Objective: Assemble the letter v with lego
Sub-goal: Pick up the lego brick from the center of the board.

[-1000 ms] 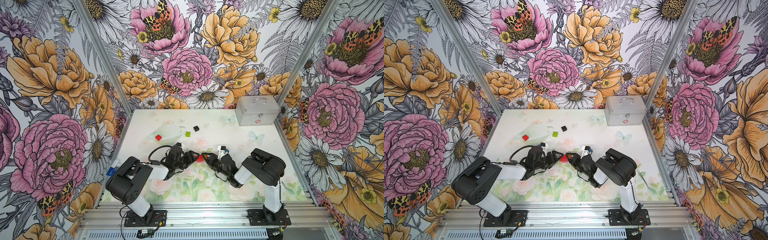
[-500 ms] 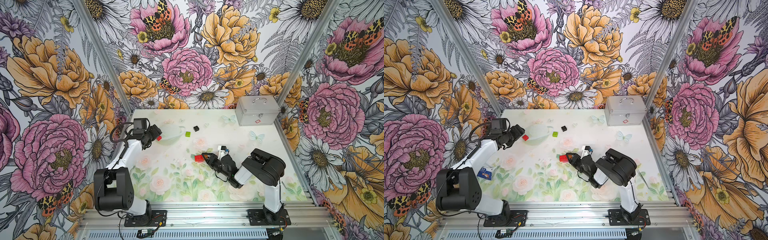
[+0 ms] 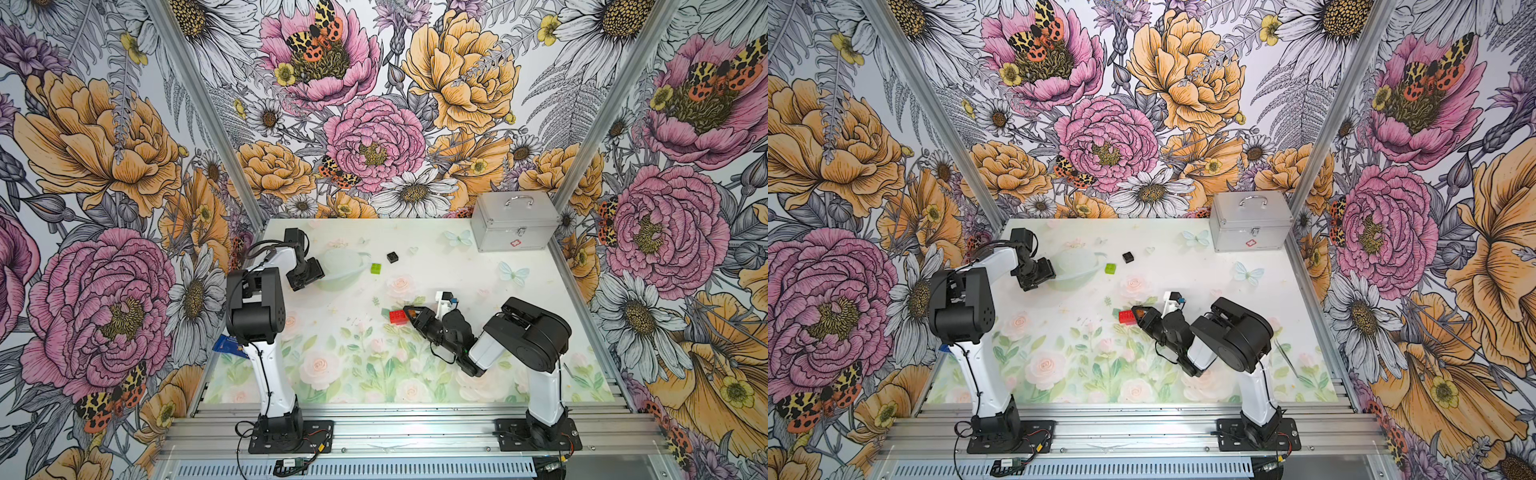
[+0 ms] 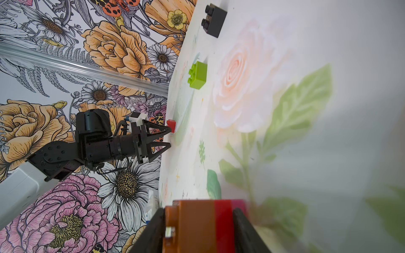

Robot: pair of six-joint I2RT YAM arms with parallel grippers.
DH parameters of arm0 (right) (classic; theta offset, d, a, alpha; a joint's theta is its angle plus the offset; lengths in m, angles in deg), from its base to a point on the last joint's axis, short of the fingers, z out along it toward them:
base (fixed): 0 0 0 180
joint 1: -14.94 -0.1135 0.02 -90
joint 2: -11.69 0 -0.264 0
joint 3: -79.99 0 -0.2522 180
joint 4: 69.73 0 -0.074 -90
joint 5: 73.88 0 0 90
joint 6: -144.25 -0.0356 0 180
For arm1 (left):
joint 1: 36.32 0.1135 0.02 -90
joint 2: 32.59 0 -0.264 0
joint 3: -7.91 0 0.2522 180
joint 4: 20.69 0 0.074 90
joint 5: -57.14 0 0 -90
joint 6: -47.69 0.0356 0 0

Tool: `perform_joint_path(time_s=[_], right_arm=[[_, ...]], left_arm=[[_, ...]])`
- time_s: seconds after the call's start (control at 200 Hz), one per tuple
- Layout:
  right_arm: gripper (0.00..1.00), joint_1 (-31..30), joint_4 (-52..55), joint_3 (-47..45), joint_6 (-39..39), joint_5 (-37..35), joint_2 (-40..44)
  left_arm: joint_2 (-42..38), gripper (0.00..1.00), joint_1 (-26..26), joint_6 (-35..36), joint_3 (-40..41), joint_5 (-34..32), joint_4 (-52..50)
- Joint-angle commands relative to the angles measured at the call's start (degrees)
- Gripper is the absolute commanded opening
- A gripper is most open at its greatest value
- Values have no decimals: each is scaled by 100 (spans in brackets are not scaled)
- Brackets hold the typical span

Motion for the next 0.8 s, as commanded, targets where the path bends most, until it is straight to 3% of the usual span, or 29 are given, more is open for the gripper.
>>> perform_joint_path(time_s=[0.0,0.16,0.475,0.791], right_arm=[[40,0,167,-9,167,-4,-20],[40,3,172,-8,190,12,-41],[40,3,177,85,235,123,-102],[39,12,175,125,268,194,-120]], left_arm=[[6,71,-145,-467,-228,-133,-181],[76,73,-280,-691,-447,-398,-181],[541,79,-26,-1389,-947,-475,-182],[1005,76,65,-1736,-1550,-472,-183]])
